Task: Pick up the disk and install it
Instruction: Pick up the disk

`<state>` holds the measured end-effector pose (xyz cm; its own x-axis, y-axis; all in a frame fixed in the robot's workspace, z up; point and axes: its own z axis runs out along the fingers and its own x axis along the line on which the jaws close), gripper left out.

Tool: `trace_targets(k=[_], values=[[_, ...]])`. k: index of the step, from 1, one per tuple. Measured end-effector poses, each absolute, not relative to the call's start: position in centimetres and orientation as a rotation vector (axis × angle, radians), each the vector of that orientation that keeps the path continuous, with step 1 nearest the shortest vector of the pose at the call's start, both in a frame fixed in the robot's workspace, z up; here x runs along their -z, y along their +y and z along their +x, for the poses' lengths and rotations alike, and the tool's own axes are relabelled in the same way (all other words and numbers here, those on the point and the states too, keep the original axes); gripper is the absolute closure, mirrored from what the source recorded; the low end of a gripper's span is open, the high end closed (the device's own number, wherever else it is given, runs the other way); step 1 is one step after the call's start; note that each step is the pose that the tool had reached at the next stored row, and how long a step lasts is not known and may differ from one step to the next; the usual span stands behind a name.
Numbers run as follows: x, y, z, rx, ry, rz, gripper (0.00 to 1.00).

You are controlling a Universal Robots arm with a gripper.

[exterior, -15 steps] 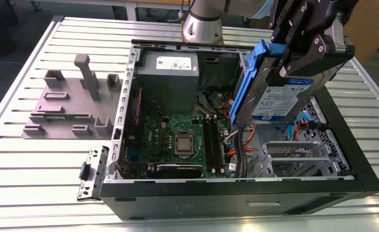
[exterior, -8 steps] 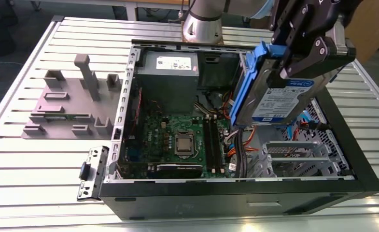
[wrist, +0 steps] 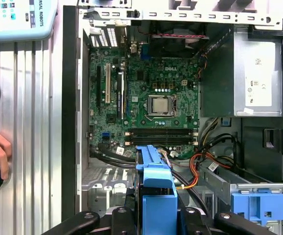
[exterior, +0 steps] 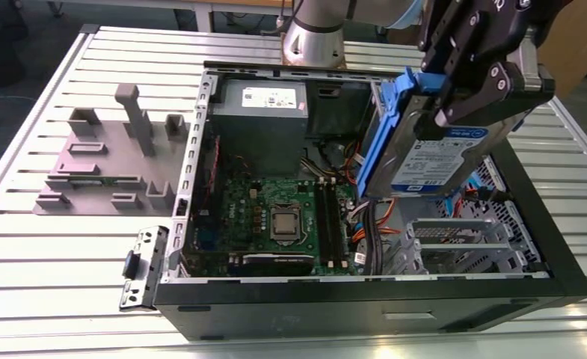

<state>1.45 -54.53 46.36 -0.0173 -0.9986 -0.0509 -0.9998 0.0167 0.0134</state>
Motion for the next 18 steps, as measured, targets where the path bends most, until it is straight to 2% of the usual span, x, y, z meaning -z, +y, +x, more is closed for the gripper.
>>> trace_targets(k=[18], values=[[-46.23,-55.48,1.46,-0.07,2.221,-2.183,0.64]])
